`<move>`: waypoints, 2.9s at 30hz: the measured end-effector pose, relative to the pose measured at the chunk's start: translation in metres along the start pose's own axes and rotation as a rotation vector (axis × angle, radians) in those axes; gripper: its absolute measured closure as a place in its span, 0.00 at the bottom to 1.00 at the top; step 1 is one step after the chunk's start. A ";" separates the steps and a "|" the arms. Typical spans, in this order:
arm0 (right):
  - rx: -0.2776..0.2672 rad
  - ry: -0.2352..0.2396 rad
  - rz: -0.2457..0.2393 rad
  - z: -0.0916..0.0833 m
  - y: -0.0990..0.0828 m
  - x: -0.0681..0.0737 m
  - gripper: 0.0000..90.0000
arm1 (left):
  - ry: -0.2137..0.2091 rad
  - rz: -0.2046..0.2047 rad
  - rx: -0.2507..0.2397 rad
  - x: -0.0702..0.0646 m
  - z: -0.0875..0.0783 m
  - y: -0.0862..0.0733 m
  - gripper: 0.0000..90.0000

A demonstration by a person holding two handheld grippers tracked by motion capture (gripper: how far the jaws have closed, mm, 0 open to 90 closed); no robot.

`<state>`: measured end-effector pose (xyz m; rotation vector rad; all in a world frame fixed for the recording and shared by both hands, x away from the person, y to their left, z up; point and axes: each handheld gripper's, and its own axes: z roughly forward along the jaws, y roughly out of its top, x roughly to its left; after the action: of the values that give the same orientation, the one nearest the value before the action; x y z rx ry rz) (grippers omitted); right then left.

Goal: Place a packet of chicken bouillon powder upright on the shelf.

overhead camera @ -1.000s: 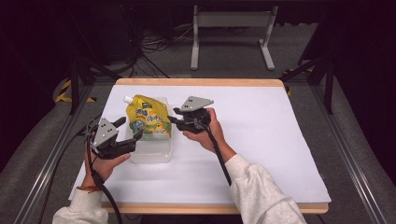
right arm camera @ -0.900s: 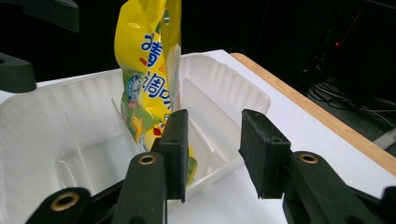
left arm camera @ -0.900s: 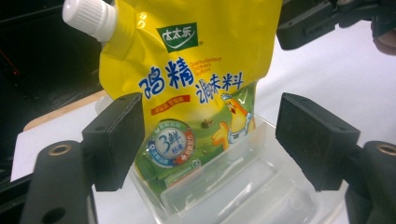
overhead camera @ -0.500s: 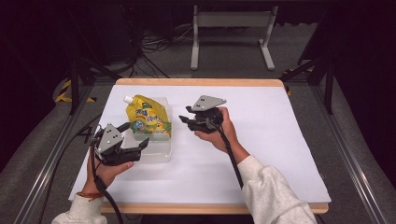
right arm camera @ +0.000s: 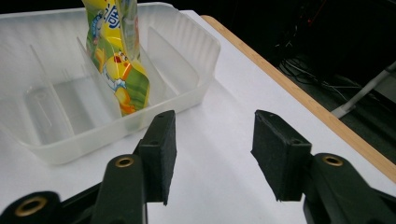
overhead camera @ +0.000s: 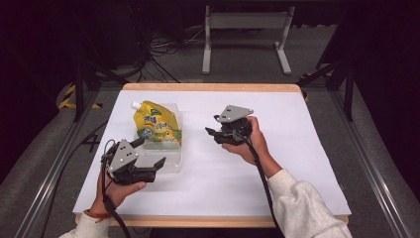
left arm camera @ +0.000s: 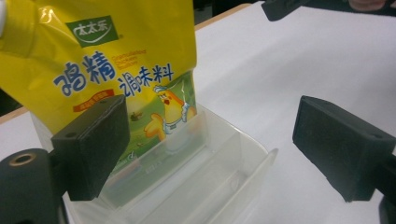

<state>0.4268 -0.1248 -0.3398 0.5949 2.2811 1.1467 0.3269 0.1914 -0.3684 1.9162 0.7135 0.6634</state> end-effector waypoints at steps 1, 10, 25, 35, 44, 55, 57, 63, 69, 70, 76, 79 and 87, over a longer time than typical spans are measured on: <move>0.004 -0.001 0.003 -0.002 -0.001 -0.001 0.52 | -0.001 0.018 0.000 -0.002 0.000 0.000 0.12; 0.030 -0.030 0.001 -0.021 -0.018 -0.011 0.48 | -0.041 0.049 -0.004 -0.018 0.000 -0.001 0.11; 0.071 -0.070 -0.018 -0.062 -0.056 -0.020 0.46 | -0.162 0.091 0.054 -0.054 0.020 -0.009 0.13; 0.086 -0.119 0.016 -0.095 -0.091 -0.027 0.40 | -0.243 0.117 0.118 -0.074 0.038 -0.018 0.13; 0.145 -0.172 -0.014 -0.113 -0.125 -0.021 0.35 | -0.273 0.140 0.179 -0.085 0.050 -0.029 0.12; 0.157 -0.173 0.053 -0.139 -0.176 -0.013 0.27 | -0.304 0.151 0.218 -0.089 0.057 -0.037 0.11; 0.148 -0.171 0.086 -0.146 -0.185 -0.013 0.26 | -0.301 0.149 0.216 -0.088 0.058 -0.038 0.11; 0.130 -0.199 0.166 -0.164 -0.206 -0.014 0.24 | -0.305 0.158 0.219 -0.086 0.060 -0.040 0.12; 0.139 -0.235 0.225 -0.178 -0.224 -0.014 0.23 | -0.315 0.159 0.210 -0.086 0.063 -0.039 0.11; 0.148 -0.249 0.231 -0.183 -0.230 -0.012 0.23 | -0.322 0.153 0.213 -0.086 0.064 -0.039 0.11; 0.144 -0.262 0.265 -0.192 -0.240 -0.011 0.22 | -0.334 0.156 0.225 -0.088 0.068 -0.041 0.11; 0.134 -0.268 0.280 -0.195 -0.242 -0.011 0.22 | -0.339 0.154 0.227 -0.089 0.069 -0.042 0.11; 0.127 -0.259 0.265 -0.189 -0.236 -0.007 0.22 | -0.337 0.126 0.209 -0.086 0.064 -0.044 0.11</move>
<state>0.2796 -0.3714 -0.4362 1.0577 2.1052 0.9788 0.3049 0.1084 -0.4464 2.2100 0.4649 0.3365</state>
